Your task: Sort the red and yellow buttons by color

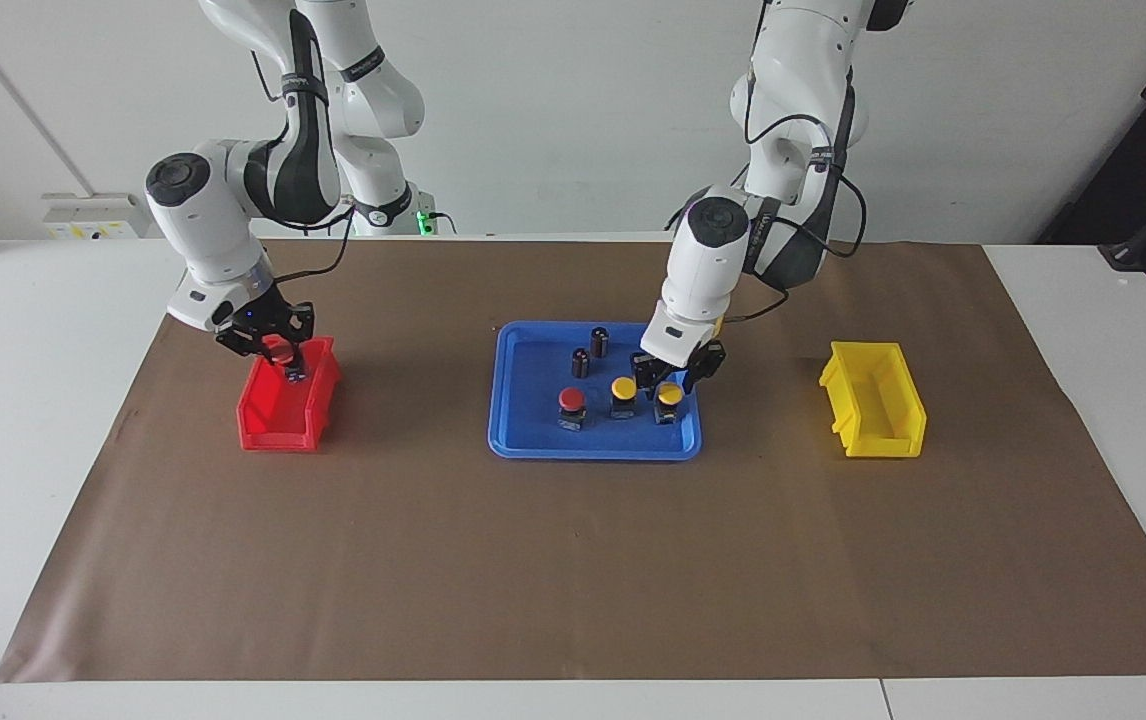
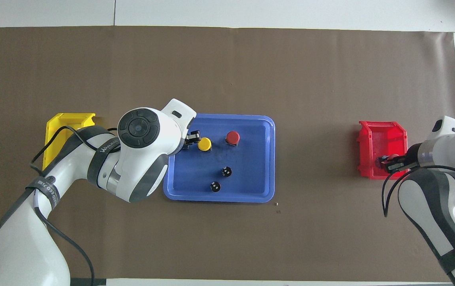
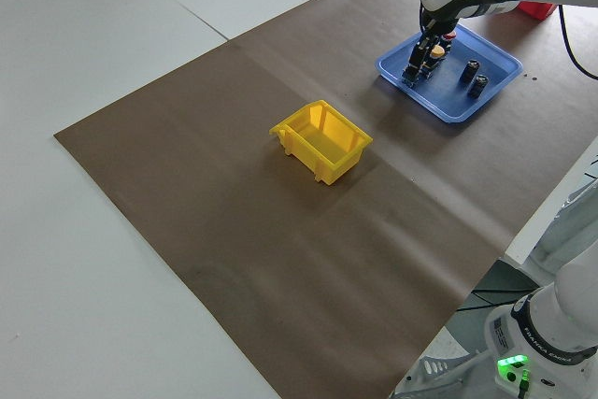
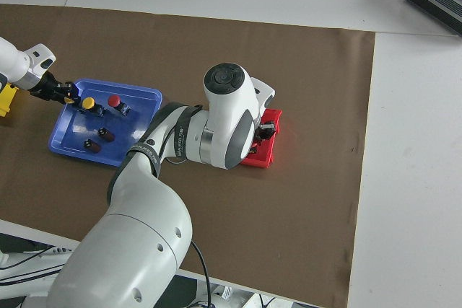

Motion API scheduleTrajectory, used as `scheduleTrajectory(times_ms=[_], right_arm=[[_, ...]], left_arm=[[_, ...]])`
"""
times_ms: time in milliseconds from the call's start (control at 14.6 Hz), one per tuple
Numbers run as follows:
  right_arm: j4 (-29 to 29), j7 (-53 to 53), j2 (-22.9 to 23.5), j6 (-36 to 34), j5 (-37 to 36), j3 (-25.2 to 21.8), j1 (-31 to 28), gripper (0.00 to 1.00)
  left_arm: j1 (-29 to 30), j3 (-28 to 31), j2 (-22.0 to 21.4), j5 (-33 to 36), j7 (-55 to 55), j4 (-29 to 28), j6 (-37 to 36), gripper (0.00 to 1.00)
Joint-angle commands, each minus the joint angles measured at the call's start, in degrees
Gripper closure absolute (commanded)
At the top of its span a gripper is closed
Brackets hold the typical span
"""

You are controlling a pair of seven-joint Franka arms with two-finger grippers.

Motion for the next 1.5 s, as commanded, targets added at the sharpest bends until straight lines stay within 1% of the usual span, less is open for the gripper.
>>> scheduleTrajectory(times_ms=[0,68,137,205,273,341,410,478,615,683,751,820,888,956,1024,1093,1161,1229,1298,1366,1434], right_arm=[[-3.2,-1.6,-2.0,3.2,0.2,0.6,-1.3,0.9],[-3.6,-1.4,-2.0,3.8,0.2,0.6,-1.2,0.86],[-3.6,-1.3,-2.0,3.9,0.2,0.6,-1.0,0.74],[-3.6,-1.3,-2.0,3.9,0.2,0.6,-0.9,0.56],[-3.6,-1.3,-2.0,3.9,0.2,0.6,-0.9,0.35],[-3.3,-1.4,-1.9,3.6,0.2,0.6,-1.0,0.27],[-2.3,-1.5,-1.7,2.7,0.1,0.6,-0.7,0.25],[-0.1,-1.6,-1.3,0.1,0.1,0.6,-0.8,0.21],[8.7,-1.5,1.1,-10.2,0.0,0.7,-0.6,0.16],[13.6,-1.2,2.0,-15.4,-0.1,1.1,0.0,0.09],[18.0,-0.3,2.7,-19.2,0.0,1.3,2.2,0.0],[22.6,2.5,3.8,-22.5,0.1,1.3,4.6,0.0],[27.1,7.7,5.5,-25.5,0.3,1.4,6.9,0.0],[30.2,13.3,7.3,-26.5,0.6,1.5,10.0,0.0],[31.4,20.0,8.1,-25.4,2.2,1.5,14.8,0.0],[31.7,28.2,8.9,-21.8,4.4,1.5,19.4,0.0],[33.3,36.7,11.2,-19.7,5.1,1.6,23.5,0.0],[37.2,44.3,14.9,-18.7,4.7,1.6,27.4,0.0],[42.6,49.7,20.0,-18.0,4.4,1.6,30.8,0.0],[46.6,53.5,23.3,-18.2,4.0,1.6,33.4,0.0],[49.1,56.5,26.6,-18.2,2.6,1.6,36.2,0.0]], left_arm=[[0.0,0.9,-0.4,-0.8,-0.9,5.6,-5.8,0.98],[0.6,0.9,-1.0,-0.8,-0.4,9.3,-12.4,0.99],[1.5,0.9,-1.8,-0.7,0.3,12.7,-18.8,0.99],[2.2,0.9,-2.6,-0.8,1.5,14.9,-22.9,0.99],[3.5,1.1,-3.3,-0.8,5.0,16.1,-26.3,0.99],[5.0,1.3,-5.0,-0.8,10.0,16.0,-29.1,0.99],[8.7,1.3,-6.9,-0.8,16.9,15.2,-31.5,0.99],[12.8,1.3,-8.2,-0.8,23.2,14.1,-32.8,0.99],[20.7,1.3,-9.0,-0.8,34.1,13.5,-33.2,0.99],[24.4,1.3,-9.1,-0.8,39.2,12.8,-32.7,0.99],[27.3,1.3,-9.3,-0.8,42.2,11.4,-32.0,0.99],[29.3,1.3,-10.5,-0.9,43.5,9.0,-30.1,0.99],[30.5,1.3,-11.7,-2.0,43.4,5.4,-25.9,0.99],[31.2,1.3,-13.4,-3.2,43.7,1.6,-22.1,0.99],[31.4,1.3,-14.4,-3.2,43.9,-1.7,-19.6,0.99],[32.5,1.3,-14.8,-3.2,44.0,-3.7,-17.9,0.99],[32.8,1.3,-14.9,-3.3,44.4,-5.2,-16.6,0.99],[32.7,1.3,-14.8,-3.3,44.4,-6.6,-15.1,0.99],[32.8,1.3,-14.9,-3.3,44.7,-8.5,-13.5,0.99],[32.9,1.3,-14.8,-3.5,44.6,-10.6,-11.9,0.99],[33.0,1.3,-14.9,-3.5,44.6,-12.6,-10.2,0.99]])
